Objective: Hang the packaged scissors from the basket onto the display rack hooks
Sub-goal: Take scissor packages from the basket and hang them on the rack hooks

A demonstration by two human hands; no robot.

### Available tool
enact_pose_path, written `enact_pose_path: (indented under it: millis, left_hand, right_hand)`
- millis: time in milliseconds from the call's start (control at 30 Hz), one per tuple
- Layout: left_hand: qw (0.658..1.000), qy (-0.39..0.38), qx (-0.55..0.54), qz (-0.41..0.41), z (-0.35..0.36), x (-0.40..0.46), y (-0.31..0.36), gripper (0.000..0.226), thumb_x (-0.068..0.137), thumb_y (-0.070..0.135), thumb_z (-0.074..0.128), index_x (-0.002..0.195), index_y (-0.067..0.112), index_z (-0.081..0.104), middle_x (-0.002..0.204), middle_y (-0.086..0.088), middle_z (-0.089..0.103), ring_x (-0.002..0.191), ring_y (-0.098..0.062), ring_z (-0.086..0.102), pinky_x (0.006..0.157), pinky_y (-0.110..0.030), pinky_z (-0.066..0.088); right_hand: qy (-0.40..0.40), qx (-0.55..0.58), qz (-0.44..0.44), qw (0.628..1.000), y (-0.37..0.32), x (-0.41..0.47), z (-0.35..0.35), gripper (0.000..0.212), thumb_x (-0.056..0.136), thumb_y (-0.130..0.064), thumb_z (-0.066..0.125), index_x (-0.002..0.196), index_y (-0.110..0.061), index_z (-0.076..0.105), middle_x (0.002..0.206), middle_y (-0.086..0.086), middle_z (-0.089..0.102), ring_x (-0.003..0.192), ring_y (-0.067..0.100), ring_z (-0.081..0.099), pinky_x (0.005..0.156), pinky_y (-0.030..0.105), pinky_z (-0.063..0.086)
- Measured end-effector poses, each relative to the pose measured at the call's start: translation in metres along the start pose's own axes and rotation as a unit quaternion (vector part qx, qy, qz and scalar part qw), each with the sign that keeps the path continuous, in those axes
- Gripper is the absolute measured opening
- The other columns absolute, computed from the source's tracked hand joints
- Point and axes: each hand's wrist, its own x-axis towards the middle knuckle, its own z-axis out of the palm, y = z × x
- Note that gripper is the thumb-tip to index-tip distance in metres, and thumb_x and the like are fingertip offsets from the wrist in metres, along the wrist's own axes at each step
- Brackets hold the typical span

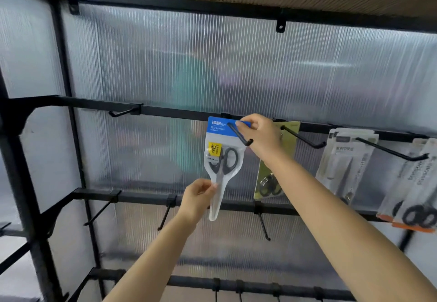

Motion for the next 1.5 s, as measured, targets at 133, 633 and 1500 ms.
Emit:
enact_pose_path:
  millis: [133,633,1500]
  left_hand:
    - [1.0,0.004,-0.001,-0.01,0.005,0.012,0.004,0.015,0.095,0.018,0.054,0.083,0.009,0.058,0.079,-0.006,0.058,0.078,-0.02,0.057,0.08,-0.036,0.051]
    - [0.783,0.047,0.509,0.354,0.0,-0.044,0.017,0.03,0.08,0.019,0.041,0.086,0.0,0.064,0.088,-0.016,0.064,0.071,-0.036,0.062,0.057,-0.037,0.05]
    - [0.569,-0.564,0.371,0.47,0.258,-0.432,-0.128,0.048,0.096,0.027,0.037,0.131,-0.006,0.046,0.136,-0.026,0.046,0.129,-0.037,0.041,0.107,-0.044,0.029]
  right_hand:
    - [-0.031,-0.021,-0.019,0.999,0.008,0.009,0.004,0.015,0.095,-0.023,0.055,0.104,-0.013,0.061,0.098,0.004,0.065,0.091,0.021,0.061,0.075,0.031,0.046]
    - [-0.03,-0.361,-0.073,0.929,0.004,-0.116,-0.022,0.054,0.099,-0.027,0.042,0.146,-0.004,0.028,0.153,0.012,0.029,0.139,0.026,0.028,0.114,0.039,0.027]
    - [0.098,-0.483,0.545,0.678,0.047,-0.686,-0.213,0.057,0.096,-0.03,0.045,0.141,0.003,0.033,0.146,0.02,0.037,0.136,0.029,0.034,0.112,0.042,0.021]
